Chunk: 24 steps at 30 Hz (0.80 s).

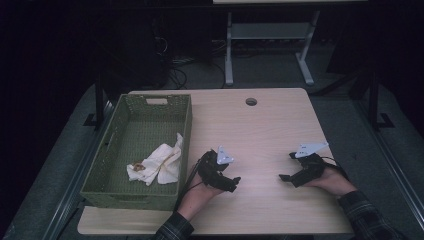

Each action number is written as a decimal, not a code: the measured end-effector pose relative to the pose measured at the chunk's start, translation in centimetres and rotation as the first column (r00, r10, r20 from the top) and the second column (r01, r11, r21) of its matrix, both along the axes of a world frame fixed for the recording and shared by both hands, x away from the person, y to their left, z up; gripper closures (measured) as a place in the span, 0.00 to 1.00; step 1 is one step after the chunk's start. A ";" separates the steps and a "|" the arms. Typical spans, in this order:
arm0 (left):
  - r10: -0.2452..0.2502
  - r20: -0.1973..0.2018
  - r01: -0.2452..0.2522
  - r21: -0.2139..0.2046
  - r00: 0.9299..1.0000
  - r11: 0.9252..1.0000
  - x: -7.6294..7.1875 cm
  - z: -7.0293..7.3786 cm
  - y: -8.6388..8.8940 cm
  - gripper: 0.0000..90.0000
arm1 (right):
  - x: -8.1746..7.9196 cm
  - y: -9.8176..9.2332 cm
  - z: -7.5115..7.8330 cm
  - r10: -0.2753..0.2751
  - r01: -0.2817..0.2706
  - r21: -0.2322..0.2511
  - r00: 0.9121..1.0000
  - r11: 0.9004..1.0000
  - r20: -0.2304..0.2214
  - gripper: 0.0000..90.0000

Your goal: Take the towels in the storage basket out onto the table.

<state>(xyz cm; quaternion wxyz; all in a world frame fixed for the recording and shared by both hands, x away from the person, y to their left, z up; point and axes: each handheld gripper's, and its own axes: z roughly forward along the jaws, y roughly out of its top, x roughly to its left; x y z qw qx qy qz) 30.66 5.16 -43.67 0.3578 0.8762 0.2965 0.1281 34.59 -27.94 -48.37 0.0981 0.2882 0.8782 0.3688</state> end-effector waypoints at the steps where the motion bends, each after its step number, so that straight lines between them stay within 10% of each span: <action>1: -0.007 -0.003 0.007 0.000 1.000 1.000 0.0 0.1 -0.1 0.15 | 0.0 0.0 0.0 0.000 0.000 0.000 1.000 1.000 0.000 0.02; 24: -0.060 0.026 0.061 -0.038 0.998 0.997 0.7 3.1 -0.4 0.15 | 0.0 0.0 0.0 0.000 0.000 0.000 1.000 1.000 0.000 0.02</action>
